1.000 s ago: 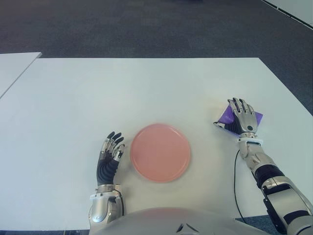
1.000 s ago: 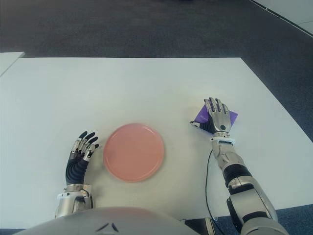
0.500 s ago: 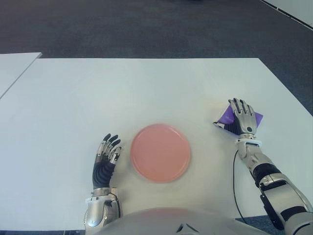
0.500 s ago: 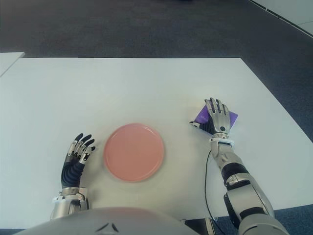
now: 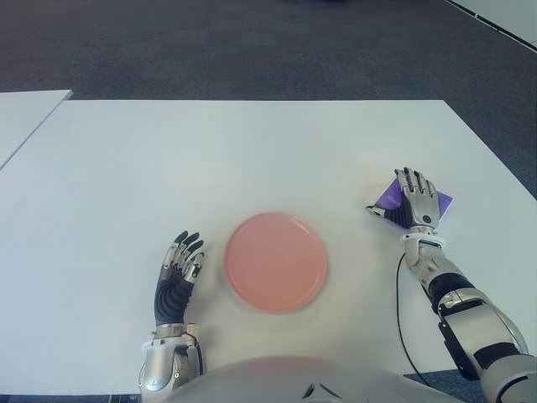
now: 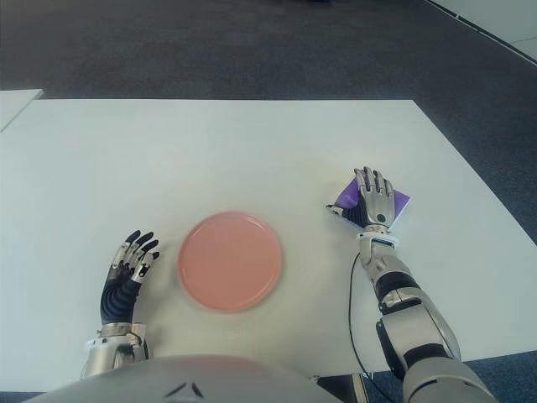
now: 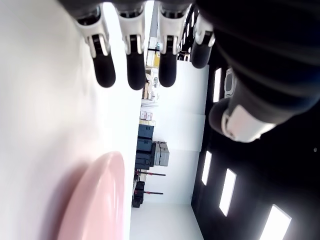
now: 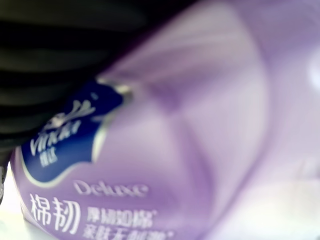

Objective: Put the tissue paper into the plate.

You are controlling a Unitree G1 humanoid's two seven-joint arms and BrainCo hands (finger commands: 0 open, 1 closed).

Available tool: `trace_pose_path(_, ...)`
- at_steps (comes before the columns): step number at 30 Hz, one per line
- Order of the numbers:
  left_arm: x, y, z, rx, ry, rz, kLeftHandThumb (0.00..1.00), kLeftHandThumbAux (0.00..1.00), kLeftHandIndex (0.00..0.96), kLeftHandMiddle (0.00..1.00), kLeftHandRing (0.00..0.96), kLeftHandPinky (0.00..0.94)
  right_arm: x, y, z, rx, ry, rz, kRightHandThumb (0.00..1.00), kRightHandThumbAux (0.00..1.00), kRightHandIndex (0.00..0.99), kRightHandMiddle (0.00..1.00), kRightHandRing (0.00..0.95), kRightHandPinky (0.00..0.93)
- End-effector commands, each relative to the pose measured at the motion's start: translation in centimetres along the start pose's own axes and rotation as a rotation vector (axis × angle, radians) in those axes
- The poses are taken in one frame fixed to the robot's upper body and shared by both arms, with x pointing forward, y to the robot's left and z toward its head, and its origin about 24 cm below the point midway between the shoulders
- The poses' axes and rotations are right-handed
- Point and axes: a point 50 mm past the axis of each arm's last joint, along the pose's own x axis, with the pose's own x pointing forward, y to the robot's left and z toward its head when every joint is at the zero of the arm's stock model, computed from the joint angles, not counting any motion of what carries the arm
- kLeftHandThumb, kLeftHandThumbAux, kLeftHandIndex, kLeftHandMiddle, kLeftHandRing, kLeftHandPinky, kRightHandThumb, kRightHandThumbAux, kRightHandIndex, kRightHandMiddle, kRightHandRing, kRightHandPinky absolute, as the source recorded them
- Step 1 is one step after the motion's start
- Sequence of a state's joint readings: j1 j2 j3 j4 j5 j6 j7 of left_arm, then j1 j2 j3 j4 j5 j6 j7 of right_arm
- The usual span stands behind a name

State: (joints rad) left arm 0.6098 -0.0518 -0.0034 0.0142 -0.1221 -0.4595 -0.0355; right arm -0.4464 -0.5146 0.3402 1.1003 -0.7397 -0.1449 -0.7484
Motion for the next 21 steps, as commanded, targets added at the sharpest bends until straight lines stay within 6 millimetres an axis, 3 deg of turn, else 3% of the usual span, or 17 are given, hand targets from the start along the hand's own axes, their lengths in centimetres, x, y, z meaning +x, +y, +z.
trace_pose_path(1,-2.1,1.6,-3.2,0.014,0.246,0.053,0.272,0.595,0.143,0.189,0.202,0.223,-3.7,4.2,0.0,0.022,0.076,0.271,0.275,0.446,0.000,0.000,0.000,0.006)
trace_pose_path(21,-1.6,3.0,-2.6,0.033,0.251,0.033,0.274,0.593,0.151,0.191,0.207,0.234,-3.3,5.5,2.6,0.127,0.122,0.441,0.259,0.421,0.000,0.000,0.000,0.027)
